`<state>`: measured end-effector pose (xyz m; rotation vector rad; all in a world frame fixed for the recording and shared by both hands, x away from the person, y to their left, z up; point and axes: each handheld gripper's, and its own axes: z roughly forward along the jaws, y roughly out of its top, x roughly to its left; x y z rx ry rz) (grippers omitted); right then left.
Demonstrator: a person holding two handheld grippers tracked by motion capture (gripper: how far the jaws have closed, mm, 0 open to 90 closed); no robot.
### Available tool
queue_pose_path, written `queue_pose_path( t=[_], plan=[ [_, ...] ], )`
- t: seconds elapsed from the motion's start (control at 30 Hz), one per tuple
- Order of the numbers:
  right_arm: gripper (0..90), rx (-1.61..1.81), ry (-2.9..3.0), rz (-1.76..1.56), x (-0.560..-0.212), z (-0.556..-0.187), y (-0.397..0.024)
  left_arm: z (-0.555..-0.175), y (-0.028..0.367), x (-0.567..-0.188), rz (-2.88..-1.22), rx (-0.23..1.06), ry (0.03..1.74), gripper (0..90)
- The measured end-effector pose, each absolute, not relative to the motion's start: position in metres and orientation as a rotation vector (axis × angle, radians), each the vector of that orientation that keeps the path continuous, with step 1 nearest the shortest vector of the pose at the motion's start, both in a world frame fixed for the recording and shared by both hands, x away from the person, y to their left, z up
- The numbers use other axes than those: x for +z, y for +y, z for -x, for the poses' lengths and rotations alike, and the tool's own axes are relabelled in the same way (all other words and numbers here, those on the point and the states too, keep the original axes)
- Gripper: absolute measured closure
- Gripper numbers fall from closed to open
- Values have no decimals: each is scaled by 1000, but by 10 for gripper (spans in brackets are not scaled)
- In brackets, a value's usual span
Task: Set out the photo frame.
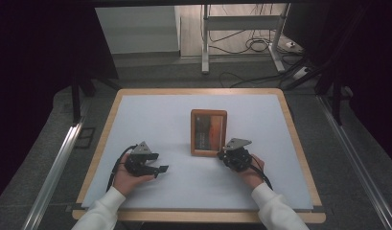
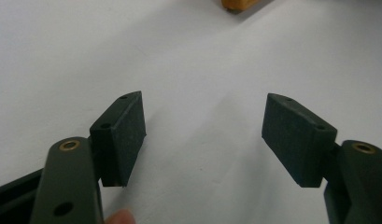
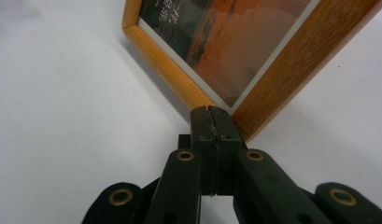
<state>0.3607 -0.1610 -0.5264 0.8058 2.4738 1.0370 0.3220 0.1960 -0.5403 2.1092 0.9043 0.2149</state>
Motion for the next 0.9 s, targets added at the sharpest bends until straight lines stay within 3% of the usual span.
queue_pose_path(
  t=[0.7,0.83,0.87,0.9],
  plan=[
    [885,1185,2389,-866,-504,-339,-208,-322,194,-535,-2077,247,907,298],
    [785,1190,2370,-916,-503,-326,-233,-320,194,-536,-2076,257,912,298],
    [712,1190,2360,-931,-504,-322,-241,-320,194,-536,-2077,260,913,296],
    [543,1185,2333,-994,-506,-313,-259,-319,195,-536,-2074,261,914,295]
  ],
)
